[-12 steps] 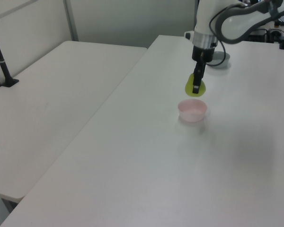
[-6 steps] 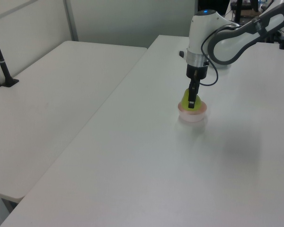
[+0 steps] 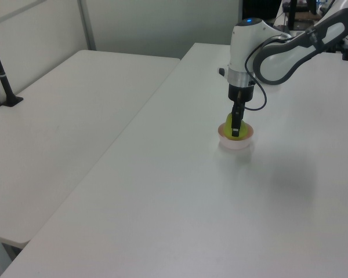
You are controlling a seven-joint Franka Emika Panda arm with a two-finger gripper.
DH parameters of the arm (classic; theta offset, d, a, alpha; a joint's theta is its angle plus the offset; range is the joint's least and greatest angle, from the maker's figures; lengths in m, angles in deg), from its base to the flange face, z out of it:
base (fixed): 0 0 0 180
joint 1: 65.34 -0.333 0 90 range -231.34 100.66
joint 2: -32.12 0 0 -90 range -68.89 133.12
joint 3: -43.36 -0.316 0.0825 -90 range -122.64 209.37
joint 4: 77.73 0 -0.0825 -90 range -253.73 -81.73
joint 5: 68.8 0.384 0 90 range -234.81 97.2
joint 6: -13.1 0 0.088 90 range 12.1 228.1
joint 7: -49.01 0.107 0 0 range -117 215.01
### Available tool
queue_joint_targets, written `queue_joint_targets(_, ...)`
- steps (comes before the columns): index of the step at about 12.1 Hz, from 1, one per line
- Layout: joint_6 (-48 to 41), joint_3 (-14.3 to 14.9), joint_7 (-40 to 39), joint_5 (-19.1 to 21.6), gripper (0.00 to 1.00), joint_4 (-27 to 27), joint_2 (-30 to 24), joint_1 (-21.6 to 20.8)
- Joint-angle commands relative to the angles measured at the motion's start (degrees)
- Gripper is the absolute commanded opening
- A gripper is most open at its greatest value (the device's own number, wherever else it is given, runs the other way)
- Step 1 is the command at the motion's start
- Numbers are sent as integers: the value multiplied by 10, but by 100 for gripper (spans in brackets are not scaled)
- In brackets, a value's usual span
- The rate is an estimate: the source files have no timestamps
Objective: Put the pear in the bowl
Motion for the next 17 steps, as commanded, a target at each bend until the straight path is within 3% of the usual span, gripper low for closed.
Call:
queue_joint_targets(1, 15, 1, 15, -18, 97, -2, -1, -3)
queue_joint_targets(6, 1, 2, 27, -27, 100, 6, -20, 1)
queue_joint_targets(10, -143, 2, 35, -29, 100, 67, -54, 12)
queue_joint_targets(14, -317, 3, 36, -31, 100, 145, -103, 45)
queue_joint_targets(17, -399, 2, 37, -27, 100, 179, -141, 73)
